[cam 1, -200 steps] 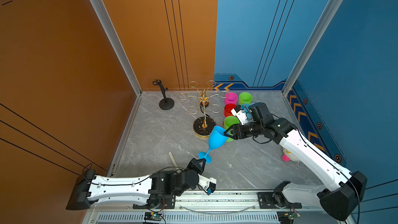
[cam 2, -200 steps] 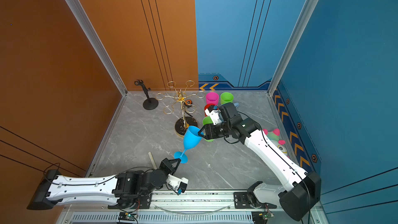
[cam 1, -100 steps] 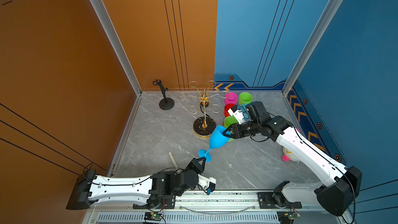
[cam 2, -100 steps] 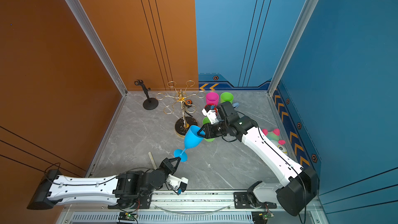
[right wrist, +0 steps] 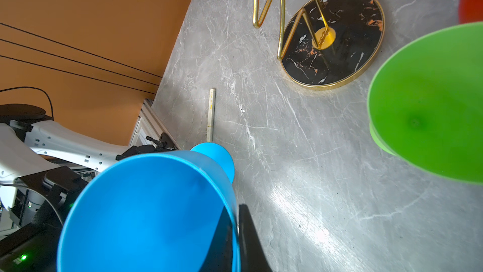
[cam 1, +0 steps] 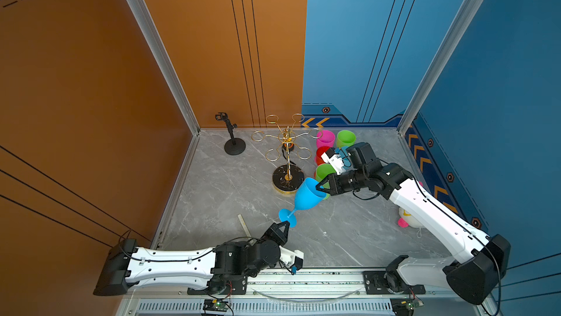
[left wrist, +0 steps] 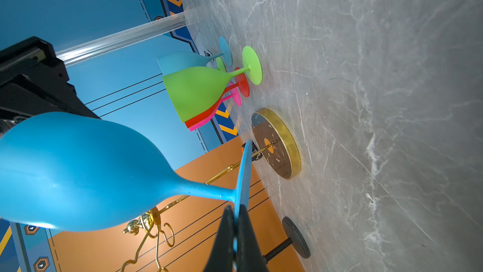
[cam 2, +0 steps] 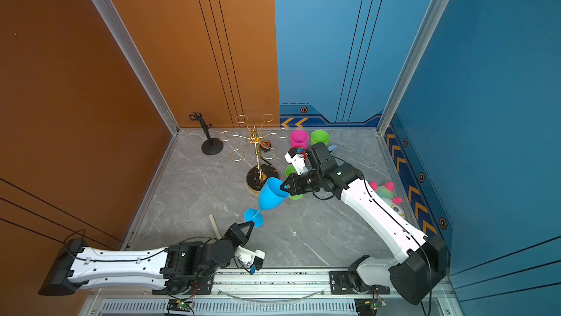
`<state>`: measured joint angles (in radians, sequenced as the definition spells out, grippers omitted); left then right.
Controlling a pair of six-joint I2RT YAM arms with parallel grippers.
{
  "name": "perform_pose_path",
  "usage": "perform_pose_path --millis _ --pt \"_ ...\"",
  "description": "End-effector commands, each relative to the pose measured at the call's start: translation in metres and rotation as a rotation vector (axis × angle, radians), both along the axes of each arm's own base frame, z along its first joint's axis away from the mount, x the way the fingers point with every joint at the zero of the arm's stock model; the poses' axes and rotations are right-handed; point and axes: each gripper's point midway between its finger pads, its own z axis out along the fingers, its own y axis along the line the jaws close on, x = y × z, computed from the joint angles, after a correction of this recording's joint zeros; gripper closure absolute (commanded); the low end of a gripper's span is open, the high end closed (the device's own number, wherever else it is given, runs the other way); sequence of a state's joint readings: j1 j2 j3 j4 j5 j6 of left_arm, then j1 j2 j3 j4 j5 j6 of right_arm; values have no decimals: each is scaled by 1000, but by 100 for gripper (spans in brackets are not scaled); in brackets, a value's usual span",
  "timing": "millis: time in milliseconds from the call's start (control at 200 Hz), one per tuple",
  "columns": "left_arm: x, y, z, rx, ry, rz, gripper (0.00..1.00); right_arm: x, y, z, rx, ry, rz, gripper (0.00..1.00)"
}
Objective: Take the wine glass off the wine glass rack
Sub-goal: Pick up the wine glass from the wine glass rack.
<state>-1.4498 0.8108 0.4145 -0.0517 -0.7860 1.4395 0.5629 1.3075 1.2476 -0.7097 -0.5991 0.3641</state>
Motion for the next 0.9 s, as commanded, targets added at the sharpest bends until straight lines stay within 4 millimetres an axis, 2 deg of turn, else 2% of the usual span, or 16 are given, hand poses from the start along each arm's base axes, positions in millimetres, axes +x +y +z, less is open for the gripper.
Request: perform_pose_path --millis 0,180,611,716,786,896 --pt "-1 -2 5 -31 -12 6 93 -6 1 8 9 1 24 93" --pt "-1 -3 2 -26 -6 4 91 -5 -3 7 8 0 15 97" --pt "-3 -5 -2 -39 19 1 70 2 -16 5 -24 -25 -35 100" --pt "-4 -8 3 -108 57 10 65 5 -27 1 -102 -61 -70 100" --pt "-6 -12 9 -175 97 17 55 6 -32 -2 -136 -80 -82 100" --pt "-7 -17 22 -321 162 41 49 4 -39 -4 -185 -112 -92 100"
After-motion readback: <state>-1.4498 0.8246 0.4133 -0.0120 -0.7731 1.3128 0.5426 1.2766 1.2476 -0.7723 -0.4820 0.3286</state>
